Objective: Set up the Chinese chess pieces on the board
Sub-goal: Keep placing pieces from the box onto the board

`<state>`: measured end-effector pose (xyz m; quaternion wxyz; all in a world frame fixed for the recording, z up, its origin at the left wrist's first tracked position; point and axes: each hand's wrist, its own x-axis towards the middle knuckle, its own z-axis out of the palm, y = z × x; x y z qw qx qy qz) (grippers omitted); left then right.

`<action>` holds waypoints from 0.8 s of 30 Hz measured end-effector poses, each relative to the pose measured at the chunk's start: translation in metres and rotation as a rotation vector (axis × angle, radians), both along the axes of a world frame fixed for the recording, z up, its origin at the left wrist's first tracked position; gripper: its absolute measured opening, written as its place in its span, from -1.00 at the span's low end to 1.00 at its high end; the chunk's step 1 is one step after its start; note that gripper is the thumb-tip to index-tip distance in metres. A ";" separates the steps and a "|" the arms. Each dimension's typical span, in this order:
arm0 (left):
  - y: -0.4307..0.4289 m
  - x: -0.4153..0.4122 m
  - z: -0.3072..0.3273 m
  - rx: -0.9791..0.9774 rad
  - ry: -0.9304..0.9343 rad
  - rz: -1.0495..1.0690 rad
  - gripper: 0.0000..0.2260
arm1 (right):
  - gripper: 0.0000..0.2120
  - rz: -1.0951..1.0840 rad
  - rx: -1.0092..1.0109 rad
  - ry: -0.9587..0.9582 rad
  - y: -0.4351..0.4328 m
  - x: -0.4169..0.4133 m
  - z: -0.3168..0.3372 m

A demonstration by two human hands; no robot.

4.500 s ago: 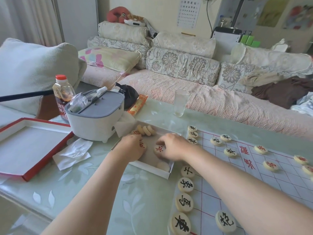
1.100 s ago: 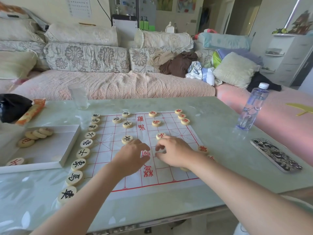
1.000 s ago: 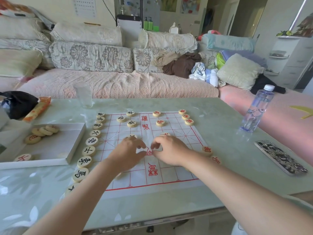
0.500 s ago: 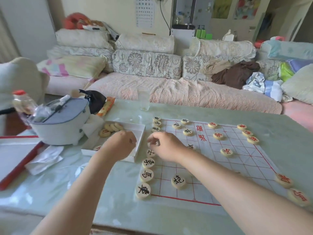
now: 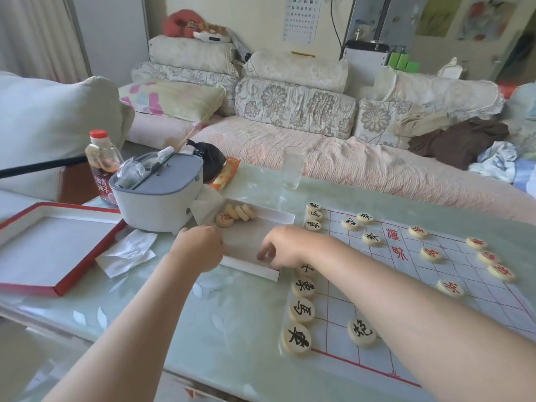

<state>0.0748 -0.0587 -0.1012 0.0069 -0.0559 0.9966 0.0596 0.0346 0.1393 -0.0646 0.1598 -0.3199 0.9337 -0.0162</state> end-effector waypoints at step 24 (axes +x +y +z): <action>0.031 -0.017 -0.002 0.224 -0.028 0.016 -0.86 | -0.76 -0.093 -0.240 0.230 0.011 -0.024 -0.038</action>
